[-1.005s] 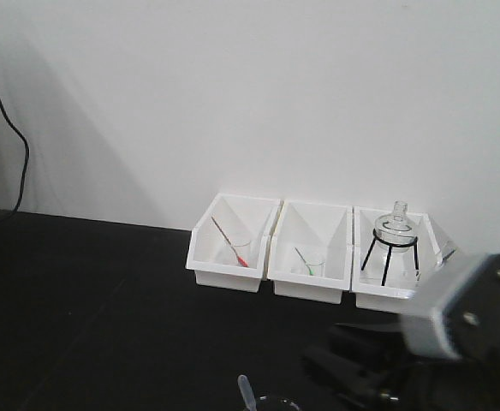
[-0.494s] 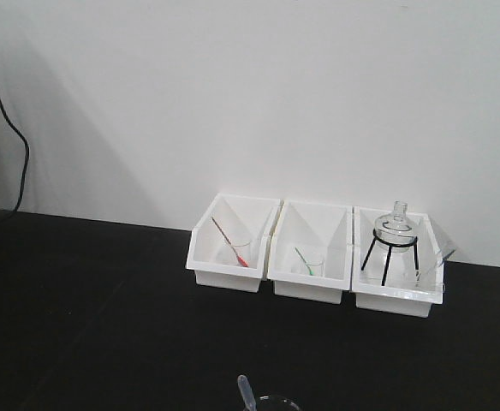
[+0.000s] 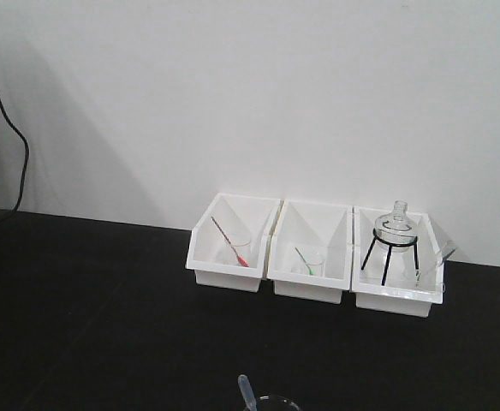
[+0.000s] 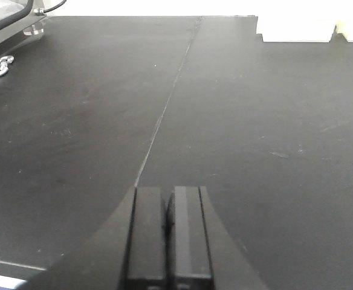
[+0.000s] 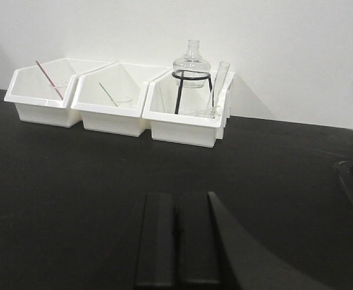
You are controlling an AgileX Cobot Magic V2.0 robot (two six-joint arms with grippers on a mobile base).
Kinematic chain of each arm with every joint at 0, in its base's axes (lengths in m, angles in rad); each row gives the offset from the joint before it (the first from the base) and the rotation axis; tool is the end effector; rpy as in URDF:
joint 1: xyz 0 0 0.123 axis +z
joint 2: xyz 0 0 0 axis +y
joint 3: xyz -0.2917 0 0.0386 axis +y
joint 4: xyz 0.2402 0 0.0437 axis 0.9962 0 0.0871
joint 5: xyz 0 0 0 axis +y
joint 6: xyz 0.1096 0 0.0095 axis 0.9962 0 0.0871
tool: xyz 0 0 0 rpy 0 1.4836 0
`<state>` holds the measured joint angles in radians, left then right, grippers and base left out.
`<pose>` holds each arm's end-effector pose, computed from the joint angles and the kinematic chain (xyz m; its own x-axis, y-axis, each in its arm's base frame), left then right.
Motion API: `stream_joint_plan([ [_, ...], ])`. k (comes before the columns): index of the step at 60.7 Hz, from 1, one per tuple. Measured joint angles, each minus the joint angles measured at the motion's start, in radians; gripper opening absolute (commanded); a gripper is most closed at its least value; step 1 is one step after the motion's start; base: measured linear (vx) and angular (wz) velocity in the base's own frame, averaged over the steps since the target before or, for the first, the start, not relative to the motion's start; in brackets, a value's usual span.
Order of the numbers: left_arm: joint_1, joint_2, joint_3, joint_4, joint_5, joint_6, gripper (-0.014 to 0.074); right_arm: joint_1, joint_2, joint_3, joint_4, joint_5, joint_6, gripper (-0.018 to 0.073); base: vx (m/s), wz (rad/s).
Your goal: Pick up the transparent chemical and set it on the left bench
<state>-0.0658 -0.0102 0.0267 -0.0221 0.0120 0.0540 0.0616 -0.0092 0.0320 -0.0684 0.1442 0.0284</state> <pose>0.0585 -0.0039 0.2047 0.0606 0.0280 -0.9978 0.0641 0.9974 0.0319 0.0587 0.0025 0.1883 -0.0771 -0.0441 -0.9960 -0.0549 0.9977 -0.0399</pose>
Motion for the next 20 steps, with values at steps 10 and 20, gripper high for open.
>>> stream_joint_plan([
  [10,0.000,0.000,0.000,0.000,0.000,0.000,-0.0003,0.000,0.000,0.000,0.000,0.000,0.000,-0.0007,0.00,0.00],
  [20,0.000,0.000,0.000,0.000,0.000,0.000,-0.0003,0.000,0.000,0.000,0.000,0.000,0.001,-0.0007,0.00,0.00],
])
